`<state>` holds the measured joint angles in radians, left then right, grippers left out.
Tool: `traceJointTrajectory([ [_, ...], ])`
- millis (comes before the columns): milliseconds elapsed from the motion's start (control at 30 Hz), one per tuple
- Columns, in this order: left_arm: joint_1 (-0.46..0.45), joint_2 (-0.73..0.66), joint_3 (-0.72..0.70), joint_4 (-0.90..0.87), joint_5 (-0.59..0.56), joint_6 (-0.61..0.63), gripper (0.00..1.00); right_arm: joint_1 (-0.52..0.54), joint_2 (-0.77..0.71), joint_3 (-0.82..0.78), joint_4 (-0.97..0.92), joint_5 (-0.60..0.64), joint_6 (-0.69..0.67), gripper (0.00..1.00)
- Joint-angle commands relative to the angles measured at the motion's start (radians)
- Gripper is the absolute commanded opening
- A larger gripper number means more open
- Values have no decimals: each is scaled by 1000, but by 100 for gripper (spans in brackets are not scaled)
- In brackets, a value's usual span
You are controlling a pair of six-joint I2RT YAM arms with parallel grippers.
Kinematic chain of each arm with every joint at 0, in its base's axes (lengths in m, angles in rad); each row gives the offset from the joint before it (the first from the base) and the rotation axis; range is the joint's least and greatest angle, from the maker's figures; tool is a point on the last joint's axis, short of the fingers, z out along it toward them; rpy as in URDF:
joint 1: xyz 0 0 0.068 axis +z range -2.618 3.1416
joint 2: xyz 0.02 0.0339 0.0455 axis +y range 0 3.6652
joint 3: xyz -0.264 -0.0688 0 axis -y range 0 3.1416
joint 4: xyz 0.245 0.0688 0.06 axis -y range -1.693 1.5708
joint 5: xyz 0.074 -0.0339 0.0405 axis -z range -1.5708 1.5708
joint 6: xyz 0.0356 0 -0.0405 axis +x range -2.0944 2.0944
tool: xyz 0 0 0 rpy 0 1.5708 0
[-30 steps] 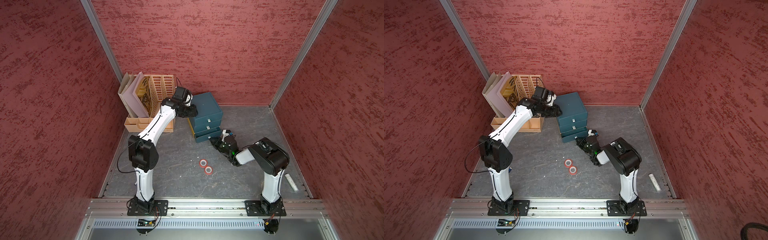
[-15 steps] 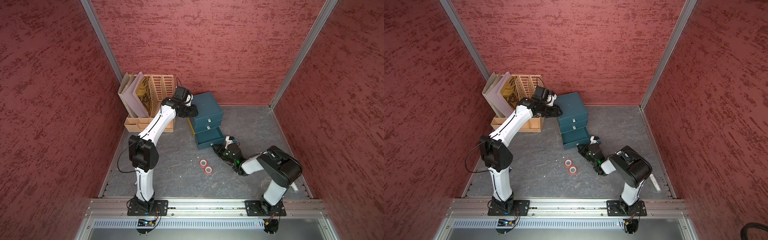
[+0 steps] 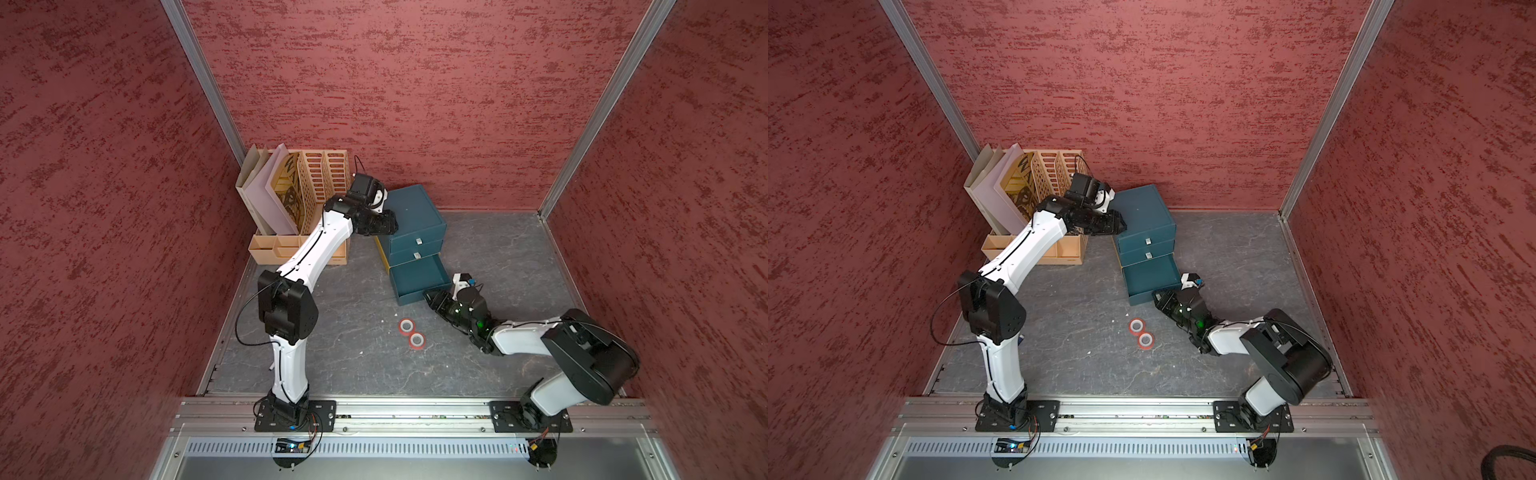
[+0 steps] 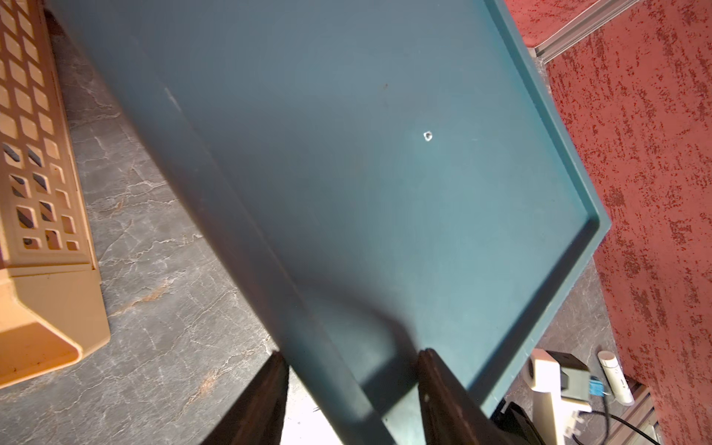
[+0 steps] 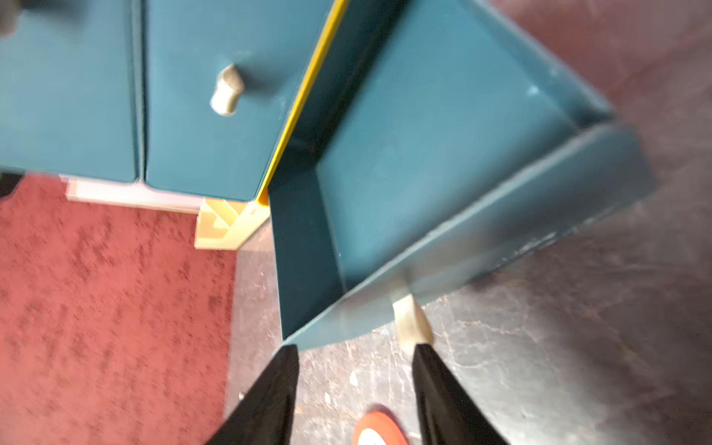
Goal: Place the transparent tape into the drawer according to color
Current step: Open the drawer in the storage box, then pick up the tape at the center of the board.
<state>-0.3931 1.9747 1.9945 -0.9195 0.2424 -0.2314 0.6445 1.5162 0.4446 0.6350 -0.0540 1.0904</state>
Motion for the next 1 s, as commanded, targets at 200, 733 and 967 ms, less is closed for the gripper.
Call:
traceJointTrajectory([
  [200,-14,-97,-103,62,24,-6,75,65,-252,107,-571,59,-185,98],
  [733,11,-425,-512,173,127,-86,100,87,-175,492,-1367,-137,-568,83],
  [967,21,-569,-715,192,169,-114,100,123,-87,581,-1469,-134,-633,74],
])
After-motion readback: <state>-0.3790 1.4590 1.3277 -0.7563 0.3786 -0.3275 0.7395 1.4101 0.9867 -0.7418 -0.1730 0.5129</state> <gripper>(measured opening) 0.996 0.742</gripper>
